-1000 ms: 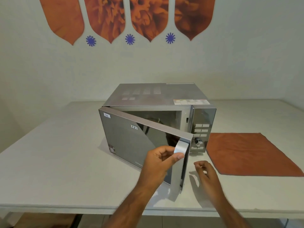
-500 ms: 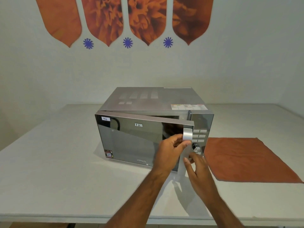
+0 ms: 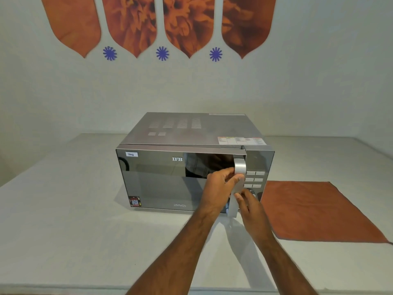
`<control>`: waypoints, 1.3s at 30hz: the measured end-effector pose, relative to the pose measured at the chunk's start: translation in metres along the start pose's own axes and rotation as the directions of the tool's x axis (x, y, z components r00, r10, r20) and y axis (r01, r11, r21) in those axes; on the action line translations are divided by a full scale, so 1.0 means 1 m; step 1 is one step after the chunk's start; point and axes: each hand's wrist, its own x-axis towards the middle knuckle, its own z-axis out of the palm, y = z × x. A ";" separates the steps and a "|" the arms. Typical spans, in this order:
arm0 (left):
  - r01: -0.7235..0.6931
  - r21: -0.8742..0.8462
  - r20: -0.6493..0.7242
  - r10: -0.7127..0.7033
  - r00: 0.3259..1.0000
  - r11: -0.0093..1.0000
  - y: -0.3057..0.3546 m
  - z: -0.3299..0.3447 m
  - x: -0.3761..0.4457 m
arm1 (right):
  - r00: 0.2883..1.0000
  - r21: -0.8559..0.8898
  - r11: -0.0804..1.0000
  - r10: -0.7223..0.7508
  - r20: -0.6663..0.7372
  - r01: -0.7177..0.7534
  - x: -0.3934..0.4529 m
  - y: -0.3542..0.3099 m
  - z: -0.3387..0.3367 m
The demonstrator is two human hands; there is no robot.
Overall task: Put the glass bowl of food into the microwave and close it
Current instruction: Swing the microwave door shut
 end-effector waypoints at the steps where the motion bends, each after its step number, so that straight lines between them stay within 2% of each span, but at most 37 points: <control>1: 0.001 0.002 0.000 -0.001 1.000 1.000 0.000 0.000 0.002 | 1.000 0.019 1.000 0.004 0.000 -0.004 0.001 0.000 0.000; 6: 0.009 0.020 0.012 -0.009 1.000 1.000 -0.003 0.000 0.008 | 0.994 0.188 0.978 0.082 0.071 -0.094 0.004 0.011 -0.001; 10: 0.000 0.049 0.008 -0.001 1.000 0.999 -0.006 0.002 0.011 | 0.995 0.130 0.987 0.094 0.035 -0.098 0.008 0.012 0.000; 14: -0.013 0.047 0.017 0.012 1.000 0.999 -0.007 0.003 0.019 | 0.992 0.104 0.988 0.107 0.060 -0.113 0.015 0.004 0.001; 19: -0.013 0.063 0.016 0.012 1.000 0.998 -0.012 0.004 0.025 | 0.985 0.232 0.959 0.143 0.099 -0.163 0.014 0.017 -0.002; 20: -0.013 0.066 0.016 0.012 1.000 0.998 -0.013 0.005 0.025 | 0.982 0.227 0.958 0.149 0.118 -0.173 0.013 0.012 -0.003; 22: -0.017 0.066 0.022 0.015 1.000 0.998 -0.014 0.005 0.025 | 0.989 0.090 0.986 0.134 0.063 -0.139 0.011 -0.009 -0.007; 24: -0.023 0.062 0.025 0.021 0.999 0.998 -0.015 0.005 0.025 | 0.993 0.043 0.993 0.110 0.028 -0.111 0.012 -0.012 -0.004; 26: -0.020 0.058 0.022 0.018 1.000 0.998 -0.016 0.005 0.024 | 0.987 0.121 0.982 0.139 0.079 -0.148 0.010 0.000 -0.004; 28: -0.014 0.055 0.017 0.013 1.000 0.998 -0.017 0.006 0.022 | 0.966 0.240 0.948 0.160 0.202 -0.207 0.019 0.050 -0.005; 30: -0.003 0.044 0.012 0.003 1.000 0.999 -0.016 0.007 0.018 | 0.960 0.285 0.942 0.100 0.262 -0.176 0.027 0.094 -0.003; 33: 0.021 0.037 0.010 -0.021 1.000 0.999 -0.019 0.007 0.011 | 0.945 0.292 0.930 0.135 0.299 -0.225 0.026 0.093 0.001; 35: 0.031 0.043 0.044 -0.032 0.999 0.999 -0.025 0.005 0.004 | 0.971 0.208 0.960 0.151 0.185 -0.188 0.015 0.053 0.006; 37: 0.015 0.055 0.095 -0.021 0.995 0.998 -0.034 -0.001 -0.008 | 0.991 0.091 0.990 0.102 0.092 -0.110 0.005 0.028 0.011; 39: 0.002 0.105 0.140 -0.017 0.990 0.994 -0.050 -0.007 -0.022 | 0.994 0.052 0.996 0.070 0.083 -0.075 0.000 0.022 0.013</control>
